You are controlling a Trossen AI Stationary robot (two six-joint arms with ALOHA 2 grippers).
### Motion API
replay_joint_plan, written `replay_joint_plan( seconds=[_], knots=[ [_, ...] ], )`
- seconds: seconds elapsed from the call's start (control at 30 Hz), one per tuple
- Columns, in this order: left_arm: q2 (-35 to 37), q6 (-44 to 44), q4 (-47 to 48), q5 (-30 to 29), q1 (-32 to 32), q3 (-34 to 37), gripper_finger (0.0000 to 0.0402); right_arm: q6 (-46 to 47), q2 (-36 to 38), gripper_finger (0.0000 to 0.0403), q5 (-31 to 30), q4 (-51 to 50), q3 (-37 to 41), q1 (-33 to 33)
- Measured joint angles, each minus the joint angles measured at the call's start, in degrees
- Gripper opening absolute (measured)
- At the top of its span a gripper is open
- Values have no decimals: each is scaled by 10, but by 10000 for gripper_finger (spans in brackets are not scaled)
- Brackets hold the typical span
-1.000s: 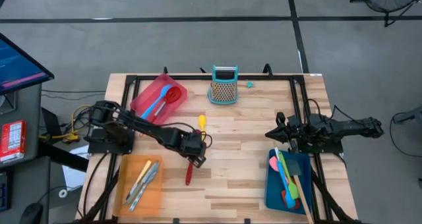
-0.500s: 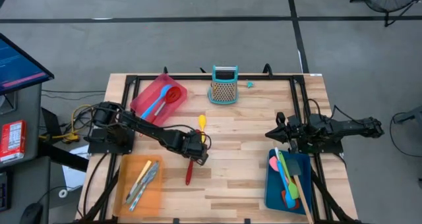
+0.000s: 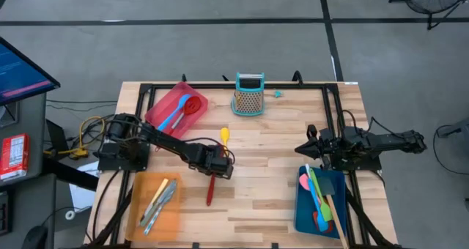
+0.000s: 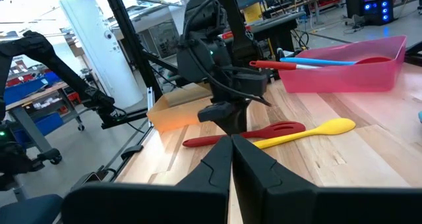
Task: Pick & Place Kitchen Items
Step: Put the red slotted spoon into the red bin
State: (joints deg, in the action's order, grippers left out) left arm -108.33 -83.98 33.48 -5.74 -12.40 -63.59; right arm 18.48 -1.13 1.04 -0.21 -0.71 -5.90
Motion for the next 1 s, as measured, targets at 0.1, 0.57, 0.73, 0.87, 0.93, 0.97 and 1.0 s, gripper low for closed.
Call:
replay_joint_plan(
  seconds=[0.1, 0.57, 0.73, 0.87, 0.93, 0.97, 1.0],
  knots=[
    [-6, -6, 6, 9, 3, 0, 154, 0, 0, 10, 0, 0, 0, 0],
    [-2, -12, 40, 22, 14, 1, 11, 0, 0, 10, 0, 0, 0, 0],
    [38, -6, 72, -15, 24, 8, 9, 0, 0, 10, 0, 0, 0, 0],
    [87, -2, 66, -43, 35, 5, 9, 0, 0, 10, 0, 0, 0, 0],
    [111, -2, 72, -57, 36, 6, 9, 0, 0, 10, 0, 0, 0, 0],
    [124, -2, 70, -63, 35, 6, 9, 0, 0, 10, 0, 0, 0, 0],
    [141, -2, 66, -68, 35, 6, 9, 0, 0, 10, 0, 0, 0, 0]
  ],
)
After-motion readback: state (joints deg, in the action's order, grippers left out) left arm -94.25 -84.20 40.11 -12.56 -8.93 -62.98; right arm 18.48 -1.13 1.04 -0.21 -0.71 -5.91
